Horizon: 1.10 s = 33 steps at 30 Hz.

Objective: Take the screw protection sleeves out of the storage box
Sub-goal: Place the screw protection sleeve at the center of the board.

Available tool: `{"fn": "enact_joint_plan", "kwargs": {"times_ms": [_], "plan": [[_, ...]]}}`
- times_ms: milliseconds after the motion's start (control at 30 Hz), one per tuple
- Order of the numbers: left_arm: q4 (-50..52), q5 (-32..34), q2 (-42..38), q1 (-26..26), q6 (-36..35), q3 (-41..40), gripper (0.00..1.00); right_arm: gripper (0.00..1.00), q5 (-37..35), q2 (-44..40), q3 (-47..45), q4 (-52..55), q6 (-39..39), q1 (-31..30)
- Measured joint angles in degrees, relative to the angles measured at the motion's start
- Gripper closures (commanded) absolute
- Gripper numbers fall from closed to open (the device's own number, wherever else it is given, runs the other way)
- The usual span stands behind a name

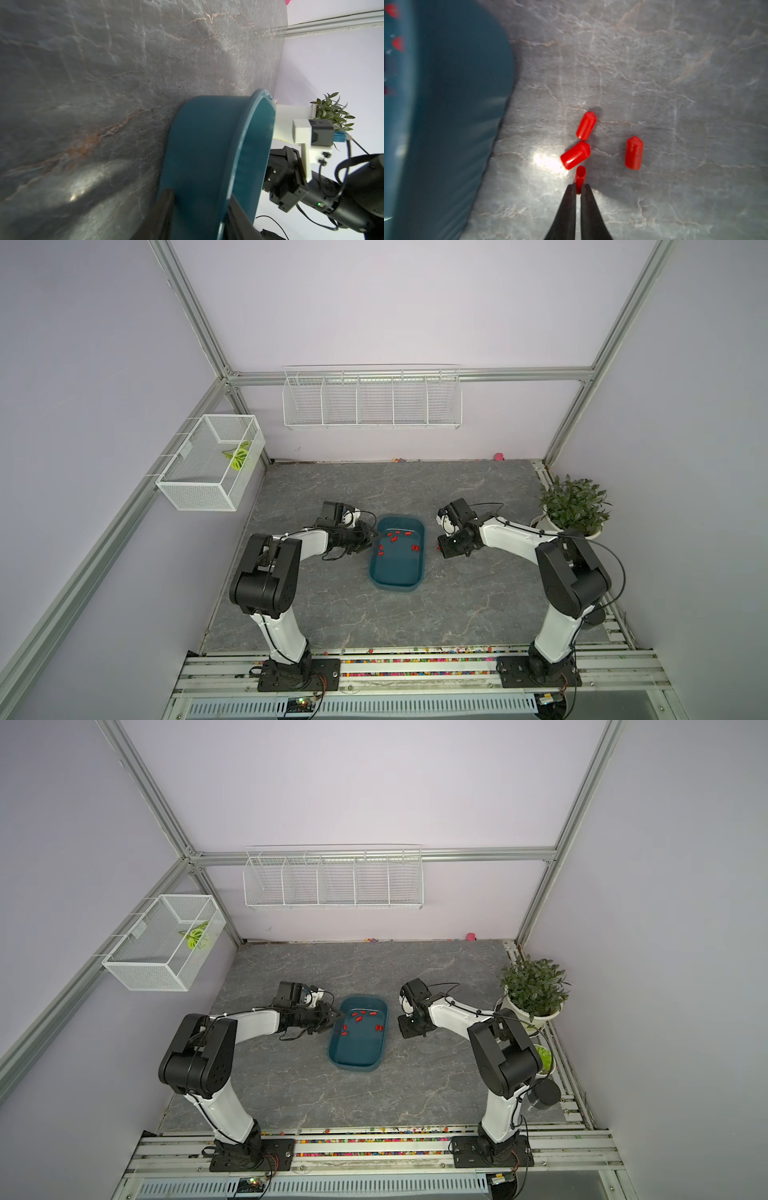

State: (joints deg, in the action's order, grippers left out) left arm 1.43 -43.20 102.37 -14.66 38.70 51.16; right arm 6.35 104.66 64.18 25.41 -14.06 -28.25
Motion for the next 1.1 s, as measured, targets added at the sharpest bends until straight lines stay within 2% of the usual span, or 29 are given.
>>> {"fn": "enact_joint_plan", "kwargs": {"times_ms": [267, 533, 700, 1100], "plan": [[0.0, -0.2, 0.2, 0.0, 0.0, 0.1, 0.59, 0.85, 0.4, 0.1, -0.2, -0.9, 0.0, 0.2], [0.0, -0.2, 0.2, 0.0, 0.0, 0.1, 0.59, 0.71, 0.8, 0.1, -1.0, -1.5, -0.2, 0.2], [0.1, -0.2, 0.2, 0.0, -0.1, 0.1, 0.59, 0.66, 0.7, -0.5, -1.1, -1.2, -0.4, 0.2], [0.2, -0.3, 0.4, 0.0, -0.2, 0.4, 0.59, 0.59, 1.4, -9.5, -1.1, 1.5, -1.6, 0.0]]}}
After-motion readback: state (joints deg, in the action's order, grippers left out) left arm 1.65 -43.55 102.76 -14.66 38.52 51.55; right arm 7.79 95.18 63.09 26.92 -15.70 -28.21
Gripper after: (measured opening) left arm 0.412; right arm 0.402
